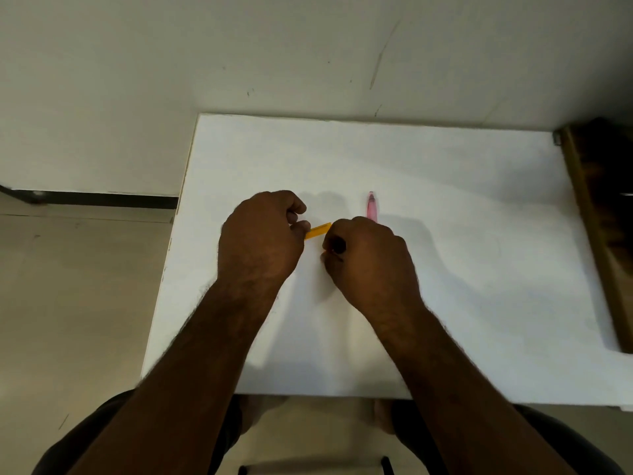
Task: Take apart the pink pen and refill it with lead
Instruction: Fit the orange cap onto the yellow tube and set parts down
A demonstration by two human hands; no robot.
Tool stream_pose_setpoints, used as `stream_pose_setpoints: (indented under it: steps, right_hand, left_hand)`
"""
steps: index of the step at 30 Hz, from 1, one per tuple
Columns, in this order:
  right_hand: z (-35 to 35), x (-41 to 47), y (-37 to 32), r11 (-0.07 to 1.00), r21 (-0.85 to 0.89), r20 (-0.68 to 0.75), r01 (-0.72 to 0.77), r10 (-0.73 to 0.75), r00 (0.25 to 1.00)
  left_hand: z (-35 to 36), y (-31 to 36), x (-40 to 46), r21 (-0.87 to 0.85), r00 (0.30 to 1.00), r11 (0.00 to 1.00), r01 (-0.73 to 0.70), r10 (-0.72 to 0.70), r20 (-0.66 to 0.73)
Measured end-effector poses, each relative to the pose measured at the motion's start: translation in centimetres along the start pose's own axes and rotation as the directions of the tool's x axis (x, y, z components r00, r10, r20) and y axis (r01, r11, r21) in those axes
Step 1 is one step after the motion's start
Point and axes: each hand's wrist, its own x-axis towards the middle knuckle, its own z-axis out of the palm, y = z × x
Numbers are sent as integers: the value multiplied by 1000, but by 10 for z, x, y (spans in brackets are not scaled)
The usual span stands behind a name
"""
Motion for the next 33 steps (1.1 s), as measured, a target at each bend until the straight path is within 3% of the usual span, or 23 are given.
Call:
stream_pose_setpoints:
  steps: [3,9,16,25,28,33]
  right_hand:
    - [-11,5,7,973,207,-30,-106,114,993]
    - [-28,13,21,791,568,-34,-227,299,954]
    - [-34,15,25,580,774,25,-253,371,928]
    - [-45,18,26,346,909,69,-230,421,905]
    - [-46,18,25,336,923,40,-186,398,916]
    - [-45,18,23,443,884,-26,-150,366,930]
  left_hand:
    - [5,0,0,25,999,1000,3,-4,44]
    - [10,3,-1,68,998,998,-15,10,65]
    - [12,7,-3,111,998,992,-55,49,50]
    - [2,22,-4,-174,965,953,-247,226,-135]
    - [1,24,-4,-211,957,940,-269,237,-164]
    - [-3,25,-5,-245,946,921,-304,260,-194]
